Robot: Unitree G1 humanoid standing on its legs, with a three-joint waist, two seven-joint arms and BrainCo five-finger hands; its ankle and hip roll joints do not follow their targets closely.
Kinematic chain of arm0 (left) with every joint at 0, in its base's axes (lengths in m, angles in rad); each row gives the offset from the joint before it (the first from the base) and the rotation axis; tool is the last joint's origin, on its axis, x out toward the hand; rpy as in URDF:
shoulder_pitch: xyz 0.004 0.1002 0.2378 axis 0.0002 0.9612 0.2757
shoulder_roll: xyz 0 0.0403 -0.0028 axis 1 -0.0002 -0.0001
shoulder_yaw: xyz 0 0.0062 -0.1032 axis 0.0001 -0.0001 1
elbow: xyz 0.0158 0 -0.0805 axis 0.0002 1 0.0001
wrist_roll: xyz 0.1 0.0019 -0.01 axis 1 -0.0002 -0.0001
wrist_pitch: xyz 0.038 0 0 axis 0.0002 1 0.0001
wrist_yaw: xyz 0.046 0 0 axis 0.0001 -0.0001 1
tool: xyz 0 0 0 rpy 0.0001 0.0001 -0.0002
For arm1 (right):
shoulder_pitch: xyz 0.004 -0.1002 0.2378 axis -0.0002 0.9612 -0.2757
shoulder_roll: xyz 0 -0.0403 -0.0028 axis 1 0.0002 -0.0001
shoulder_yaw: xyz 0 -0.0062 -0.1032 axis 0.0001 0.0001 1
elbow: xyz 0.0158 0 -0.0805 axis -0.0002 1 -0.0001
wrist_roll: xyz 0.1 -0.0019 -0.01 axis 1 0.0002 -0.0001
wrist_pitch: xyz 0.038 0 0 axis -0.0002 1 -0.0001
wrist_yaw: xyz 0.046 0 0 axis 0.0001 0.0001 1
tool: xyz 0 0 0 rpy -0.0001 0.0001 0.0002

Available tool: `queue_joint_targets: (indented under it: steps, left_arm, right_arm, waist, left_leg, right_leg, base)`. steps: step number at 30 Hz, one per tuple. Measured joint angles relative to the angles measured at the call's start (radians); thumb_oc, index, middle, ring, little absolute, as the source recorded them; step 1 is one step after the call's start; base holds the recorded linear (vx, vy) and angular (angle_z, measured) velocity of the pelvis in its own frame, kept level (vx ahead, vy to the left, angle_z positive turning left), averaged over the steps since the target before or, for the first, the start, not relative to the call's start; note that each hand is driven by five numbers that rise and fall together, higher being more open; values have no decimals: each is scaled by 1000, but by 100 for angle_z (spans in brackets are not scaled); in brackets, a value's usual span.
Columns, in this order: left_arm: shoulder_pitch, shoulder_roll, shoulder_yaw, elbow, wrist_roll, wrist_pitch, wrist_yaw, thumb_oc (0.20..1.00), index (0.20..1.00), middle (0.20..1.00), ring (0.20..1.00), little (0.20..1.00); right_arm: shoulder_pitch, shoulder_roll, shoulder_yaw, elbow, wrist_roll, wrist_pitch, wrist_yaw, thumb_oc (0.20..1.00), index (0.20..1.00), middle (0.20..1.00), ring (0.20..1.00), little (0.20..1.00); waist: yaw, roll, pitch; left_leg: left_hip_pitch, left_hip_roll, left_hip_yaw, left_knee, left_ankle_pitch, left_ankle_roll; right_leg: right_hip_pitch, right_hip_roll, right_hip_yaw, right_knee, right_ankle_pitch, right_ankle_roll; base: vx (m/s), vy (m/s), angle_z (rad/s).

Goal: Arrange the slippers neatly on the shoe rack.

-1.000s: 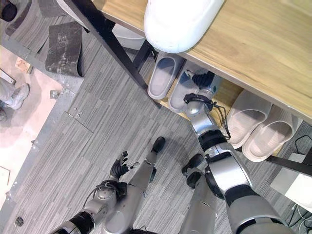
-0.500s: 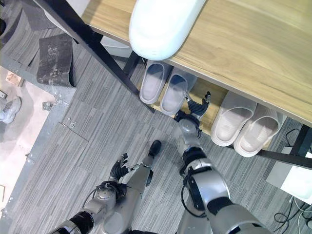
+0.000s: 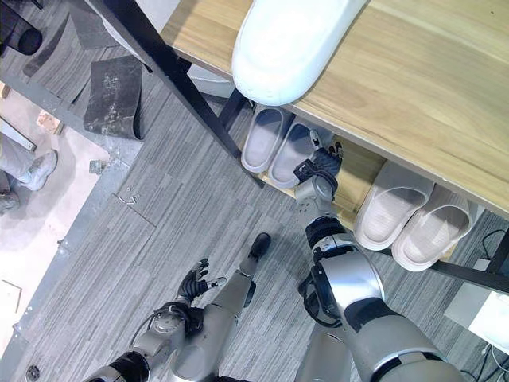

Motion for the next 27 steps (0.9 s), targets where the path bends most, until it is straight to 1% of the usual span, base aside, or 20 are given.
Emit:
queue_joint_targets:
  steps: [4,6,8,11,12,13,14,16,17,18,19,20,21,22,23,24,25,26,27]
  left_arm:
    - [1,-5,19,19,1,1,-6,1000,1000,1000,1000,1000]
    - [2,-10,20,27,0,1,-7,1000,1000,1000,1000,1000]
    - [6,-13,28,35,0,1,-10,1000,1000,1000,1000,1000]
    - [15,-13,29,46,1,2,-12,1000,1000,1000,1000,1000]
    - [44,-18,39,53,1,4,-14,1000,1000,1000,1000,1000]
    - [43,-20,49,63,2,6,-16,1000,1000,1000,1000,1000]
    - [47,-27,67,77,7,10,-23,1000,1000,1000,1000,1000]
    - [65,-24,74,93,10,10,-24,1000,1000,1000,1000,1000]
    - [85,-28,101,115,26,15,-35,1000,1000,1000,1000,1000]
    - [96,-27,104,119,36,16,-34,1000,1000,1000,1000,1000]
    - [123,-23,134,122,41,27,-45,1000,1000,1000,1000,1000]
    - [134,-22,138,126,41,30,-49,1000,1000,1000,1000,1000]
    - [140,-19,138,127,42,32,-52,1000,1000,1000,1000,1000]
    - [137,-19,150,126,61,36,-62,1000,1000,1000,1000,1000]
    - [140,-19,157,123,76,35,-63,1000,1000,1000,1000,1000]
    - [132,-18,178,117,119,49,-65,1000,1000,1000,1000,1000]
    - [138,-10,178,117,128,50,-65,1000,1000,1000,1000,1000]
    - [135,-1,177,111,150,51,-69,1000,1000,1000,1000,1000]
    - [143,19,176,59,192,56,-71,1000,1000,1000,1000,1000]
  right_arm:
    - [1,-42,51,11,-28,41,29,1000,1000,1000,1000,1000]
    - [8,-82,98,28,-147,76,44,1000,1000,1000,1000,1000]
    - [31,-108,107,25,-246,87,47,1000,1000,1000,1000,1000]
    - [67,-117,107,27,-338,111,44,1000,1000,1000,1000,1000]
    - [110,-112,127,66,-405,136,43,1000,1000,1000,1000,1000]
    - [123,-119,129,79,-427,148,44,1000,1000,1000,1000,1000]
    - [152,-127,141,91,-488,152,55,1000,1000,1000,1000,1000]
    - [206,-126,141,118,-531,182,56,1000,1000,1000,1000,1000]
    - [297,-121,138,106,-576,186,59,1000,1000,1000,1000,1000]
    - [342,-108,140,105,-584,189,64,1000,1000,1000,1000,1000]
    - [442,-86,139,21,-593,187,76,1000,1000,1000,1000,1000]
    - [491,-65,149,-3,-597,185,90,1000,1000,1000,1000,1000]
    - [519,-46,162,-5,-603,190,102,1000,1000,1000,1000,1000]
    - [597,-22,191,-67,-616,189,122,1000,1000,1000,1000,1000]
    - [628,-16,200,-98,-623,186,135,1000,1000,1000,1000,1000]
    - [743,-11,265,-248,-657,194,169,1000,1000,1000,1000,1000]
    - [787,-2,301,-289,-682,189,197,1000,1000,1000,1000,1000]
    - [820,5,325,-320,-703,197,223,1000,1000,1000,1000,1000]
    - [912,-23,332,-499,-707,202,259,1000,1000,1000,1000,1000]
  waist:
    - [3,0,0]
    - [9,2,-1]
    - [9,3,-2]
    - [0,1,-9]
    - [-11,-12,-56]
    - [-21,-14,-61]
    - [-16,-13,-65]
    - [-20,-21,-93]
    - [-24,-34,-124]
    - [-24,-41,-138]
    - [-37,-57,-165]
    - [-46,-67,-189]
    - [-54,-74,-207]
    - [-73,-77,-212]
    - [-72,-79,-218]
    - [-91,-88,-223]
    - [-96,-95,-235]
    - [-110,-103,-252]
    - [-112,-103,-259]
  left_leg:
    - [11,3,1,-1,3,3]
    - [29,4,0,-14,-5,6]
    - [52,9,0,-29,-3,8]
    - [88,13,0,-50,-3,11]
    - [103,15,2,-73,8,22]
    - [118,17,3,-83,9,23]
    - [153,23,2,-110,27,21]
    - [190,31,1,-133,29,21]
    - [241,39,1,-166,17,18]
    - [258,39,4,-174,33,26]
    - [287,45,7,-190,27,25]
    - [296,50,10,-199,26,26]
    - [298,54,18,-201,26,25]
    - [323,64,29,-217,25,26]
    - [331,67,32,-221,25,26]
    - [364,77,45,-231,19,20]
    - [379,81,60,-234,19,21]
    - [393,90,86,-240,12,20]
    - [406,98,107,-254,10,24]
  right_leg:
    - [9,0,0,-5,0,-4]
    - [23,0,-1,-10,-4,3]
    - [50,7,-5,-31,-1,10]
    - [88,14,-5,-54,1,12]
    - [97,18,-6,-75,10,23]
    - [110,21,-6,-83,12,25]
    - [146,27,-12,-108,24,21]
    - [190,39,-23,-144,32,28]
    - [243,47,-31,-179,31,40]
    - [259,54,-30,-188,42,33]
    - [294,61,-33,-223,43,40]
    - [304,70,-30,-243,48,42]
    - [308,75,-30,-254,53,42]
    - [341,93,-28,-293,69,45]
    - [351,100,-26,-310,79,45]
    - [389,115,-21,-348,89,48]
    - [408,122,-14,-370,97,46]
    - [418,134,3,-392,101,53]
    - [424,146,22,-412,111,54]
  base:
    - [0,0,0]
    - [0,0,0]
    - [16,5,-1]
    - [41,-8,-2]
    - [85,-26,-2]
    - [124,-30,-3]
    - [-12,37,1]
    - [69,-6,0]
    - [97,-33,-1]
    - [32,18,-2]
    - [74,-34,-8]
    - [97,-58,-12]
    - [141,-81,-20]
    - [127,-70,-18]
    - [103,-46,-28]
    - [42,-30,-28]
    - [38,-17,-43]
    - [67,-27,-47]
    - [62,-27,-50]
